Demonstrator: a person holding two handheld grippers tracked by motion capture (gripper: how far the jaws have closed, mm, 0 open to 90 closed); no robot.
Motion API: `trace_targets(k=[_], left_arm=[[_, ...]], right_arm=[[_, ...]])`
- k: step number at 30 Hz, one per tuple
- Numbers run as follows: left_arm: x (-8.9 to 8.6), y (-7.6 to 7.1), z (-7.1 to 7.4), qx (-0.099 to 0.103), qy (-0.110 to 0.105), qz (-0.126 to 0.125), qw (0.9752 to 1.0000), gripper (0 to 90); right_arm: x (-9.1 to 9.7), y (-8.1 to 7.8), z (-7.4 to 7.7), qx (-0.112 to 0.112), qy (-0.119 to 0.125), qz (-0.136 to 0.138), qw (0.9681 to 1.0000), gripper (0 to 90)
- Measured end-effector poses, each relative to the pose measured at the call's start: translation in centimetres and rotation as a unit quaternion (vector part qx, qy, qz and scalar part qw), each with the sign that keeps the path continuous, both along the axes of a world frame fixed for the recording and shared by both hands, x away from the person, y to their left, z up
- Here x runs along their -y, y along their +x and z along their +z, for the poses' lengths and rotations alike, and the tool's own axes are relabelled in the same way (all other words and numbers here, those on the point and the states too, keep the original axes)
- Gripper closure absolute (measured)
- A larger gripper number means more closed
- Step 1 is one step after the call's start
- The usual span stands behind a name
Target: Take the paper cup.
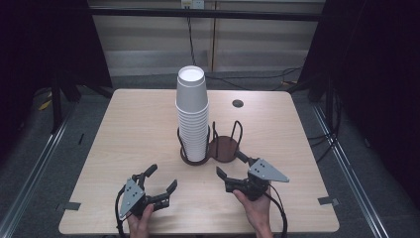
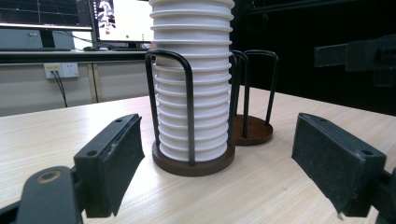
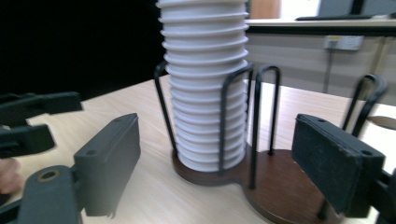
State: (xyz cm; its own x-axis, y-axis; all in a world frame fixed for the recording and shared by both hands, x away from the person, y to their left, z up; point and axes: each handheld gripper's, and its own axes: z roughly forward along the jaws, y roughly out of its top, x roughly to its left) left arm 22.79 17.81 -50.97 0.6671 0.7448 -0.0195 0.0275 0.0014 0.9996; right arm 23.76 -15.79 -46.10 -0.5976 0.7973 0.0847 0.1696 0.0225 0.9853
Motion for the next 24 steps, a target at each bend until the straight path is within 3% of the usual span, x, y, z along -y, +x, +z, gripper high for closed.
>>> trace_targets(k=[5,8,15,24], left_arm=[[0.0,0.0,0.0,0.000,0.000,0.000,1.0000,16.2],[0.0,0.0,0.0,0.000,0.000,0.000,1.0000,16.2],[0.0,0.0,0.0,0.000,0.000,0.000,1.0000,16.2],[0.0,0.0,0.0,0.000,0.000,0.000,1.0000,16.2]], right_arm=[[-0.3,0.7,1.2,-0.021,-0.005,0.026,0.9994,14.5],[-0.5,1.0,1.9,-0.017,-0.009,0.040,0.9990,18.0],[-0.9,1.5,3.5,-0.037,-0.016,0.075,0.9964,23.9],[-1.3,2.4,5.2,-0.052,-0.019,0.102,0.9932,24.0]])
